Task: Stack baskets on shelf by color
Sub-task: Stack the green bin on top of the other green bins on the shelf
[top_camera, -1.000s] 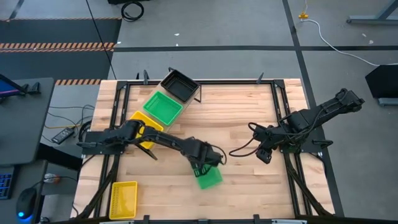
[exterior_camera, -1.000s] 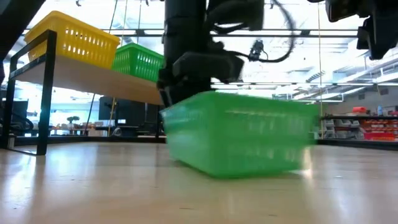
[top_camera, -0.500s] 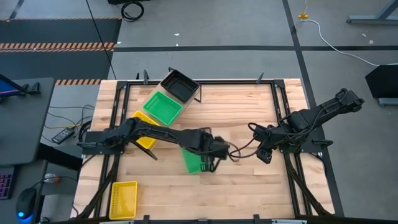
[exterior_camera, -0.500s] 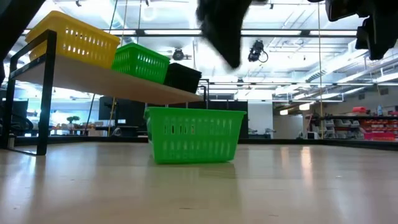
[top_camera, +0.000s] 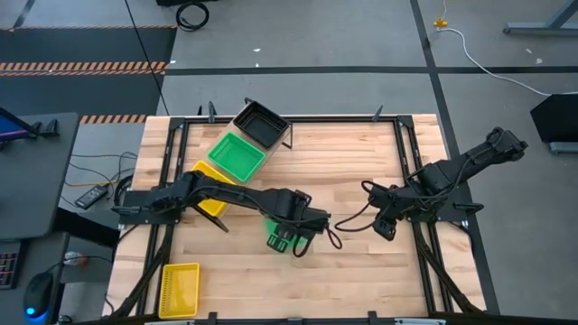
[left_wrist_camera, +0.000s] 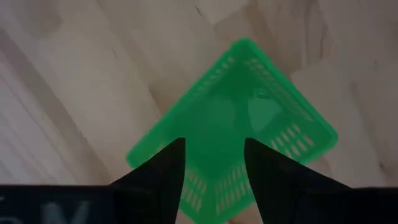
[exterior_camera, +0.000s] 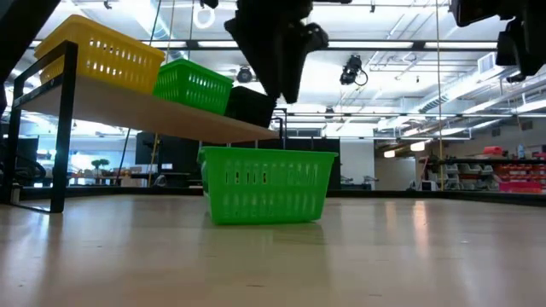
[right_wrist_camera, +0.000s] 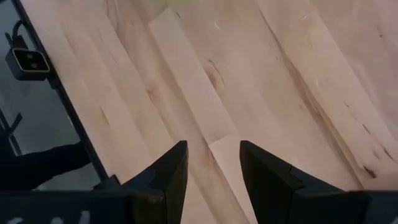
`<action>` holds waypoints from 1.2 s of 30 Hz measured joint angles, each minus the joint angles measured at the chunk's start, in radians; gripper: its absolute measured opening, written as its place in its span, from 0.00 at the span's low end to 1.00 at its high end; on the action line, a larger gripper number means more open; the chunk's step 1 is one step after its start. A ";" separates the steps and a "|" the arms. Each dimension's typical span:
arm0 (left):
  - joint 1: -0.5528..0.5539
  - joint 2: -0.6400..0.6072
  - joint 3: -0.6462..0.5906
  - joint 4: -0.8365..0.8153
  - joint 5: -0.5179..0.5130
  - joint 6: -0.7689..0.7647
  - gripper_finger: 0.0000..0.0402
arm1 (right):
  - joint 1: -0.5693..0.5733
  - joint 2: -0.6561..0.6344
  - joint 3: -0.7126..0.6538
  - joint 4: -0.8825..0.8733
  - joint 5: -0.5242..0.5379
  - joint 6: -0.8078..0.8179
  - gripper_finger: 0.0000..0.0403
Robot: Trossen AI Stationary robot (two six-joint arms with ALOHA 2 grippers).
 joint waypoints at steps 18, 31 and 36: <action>-0.001 -0.010 -0.029 -0.168 0.175 0.049 0.03 | 0.167 0.000 0.000 -0.015 0.128 0.140 0.38; -0.014 -0.132 -0.029 -0.174 0.100 -0.025 0.01 | 0.229 0.000 0.000 -0.027 0.208 0.211 0.38; -0.018 -0.150 -0.029 -0.184 0.100 -0.065 0.00 | 0.243 0.000 0.000 -0.027 0.207 0.240 0.38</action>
